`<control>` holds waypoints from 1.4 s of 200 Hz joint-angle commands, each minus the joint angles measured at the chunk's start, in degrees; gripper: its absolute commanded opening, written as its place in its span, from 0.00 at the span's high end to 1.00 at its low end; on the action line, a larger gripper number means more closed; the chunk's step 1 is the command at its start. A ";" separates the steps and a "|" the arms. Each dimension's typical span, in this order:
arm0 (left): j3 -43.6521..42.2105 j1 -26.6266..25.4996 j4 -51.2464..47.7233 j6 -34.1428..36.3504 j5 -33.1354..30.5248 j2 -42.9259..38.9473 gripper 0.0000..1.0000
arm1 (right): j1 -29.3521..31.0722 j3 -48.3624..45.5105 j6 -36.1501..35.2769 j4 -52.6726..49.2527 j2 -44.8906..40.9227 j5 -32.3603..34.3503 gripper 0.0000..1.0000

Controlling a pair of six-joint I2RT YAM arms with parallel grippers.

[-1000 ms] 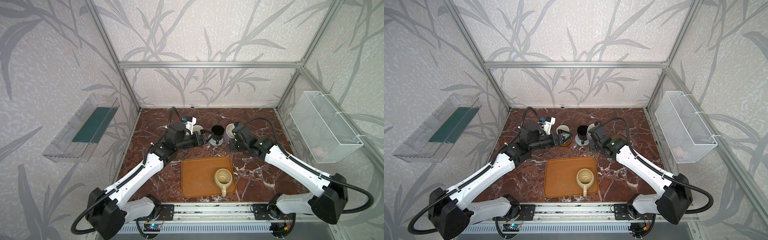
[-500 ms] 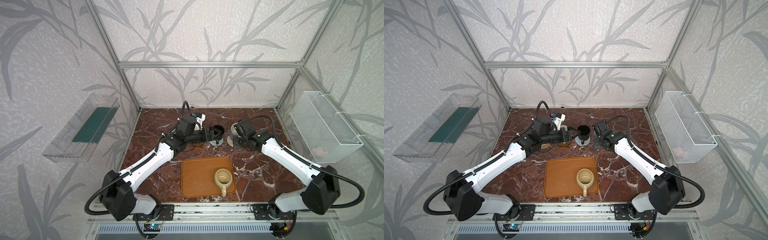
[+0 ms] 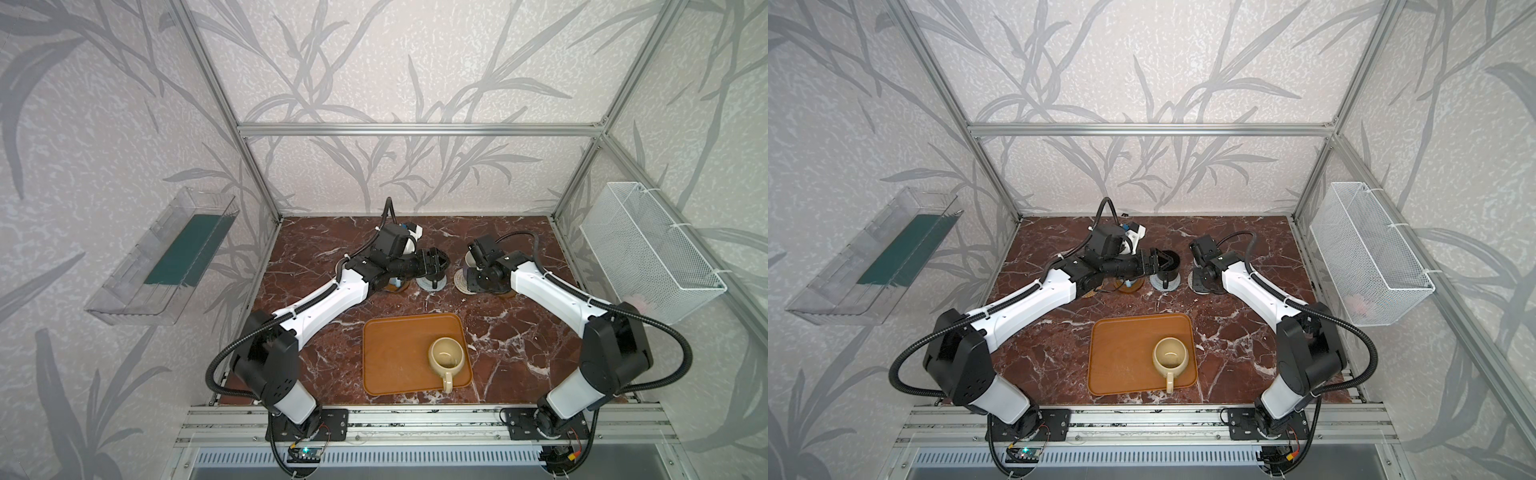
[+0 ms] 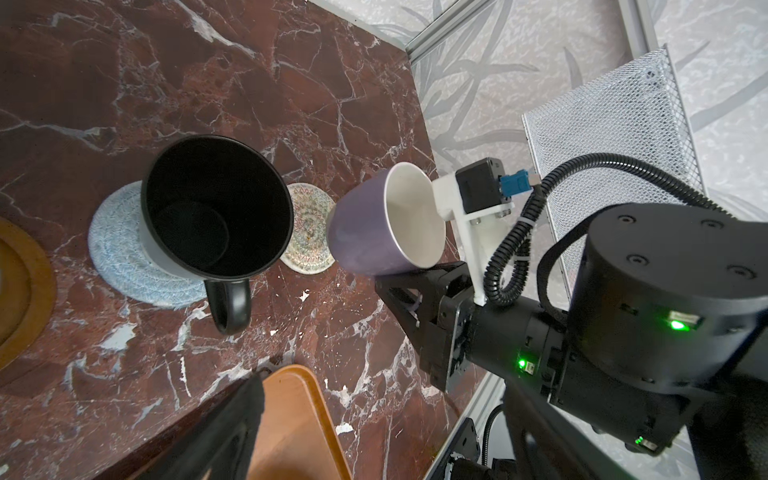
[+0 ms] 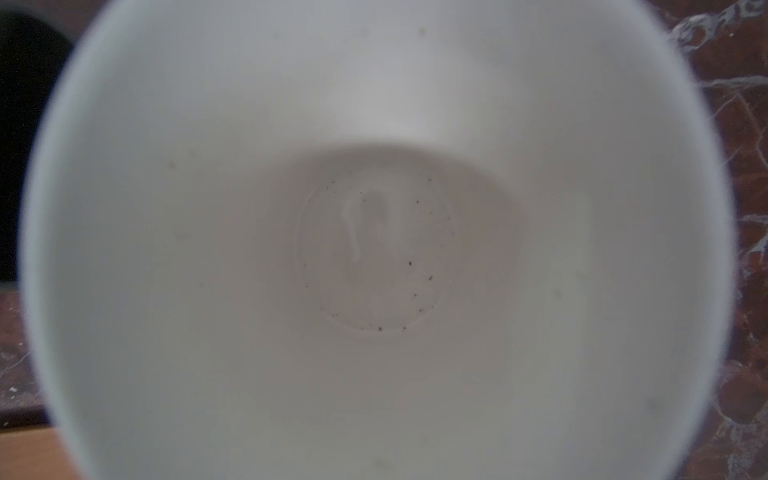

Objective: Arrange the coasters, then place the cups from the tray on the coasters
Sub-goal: 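Lower the lavender mug onto the patterned coaster beside the black mug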

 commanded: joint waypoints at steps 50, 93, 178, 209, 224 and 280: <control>6.09 -0.20 -0.28 1.30 -0.83 5.67 0.09 | -1.36 7.00 0.22 2.31 7.00 0.33 1.00; 5.51 -0.18 -0.19 1.50 -1.08 5.94 0.09 | -1.44 7.44 1.86 2.16 9.17 1.36 1.00; 3.64 -0.18 1.72 0.77 -0.71 5.58 0.09 | -1.44 6.88 3.67 2.86 12.44 1.63 1.00; 3.42 -0.18 1.81 0.77 -0.82 5.49 0.09 | -1.40 5.54 4.10 3.34 12.32 1.56 1.00; 3.18 -0.19 1.93 0.68 -0.85 5.30 0.09 | -1.26 4.45 4.29 3.84 12.18 1.09 1.00; 2.27 -0.18 2.66 0.33 -0.64 4.65 0.10 | -1.27 2.38 3.88 3.60 11.92 -1.69 0.83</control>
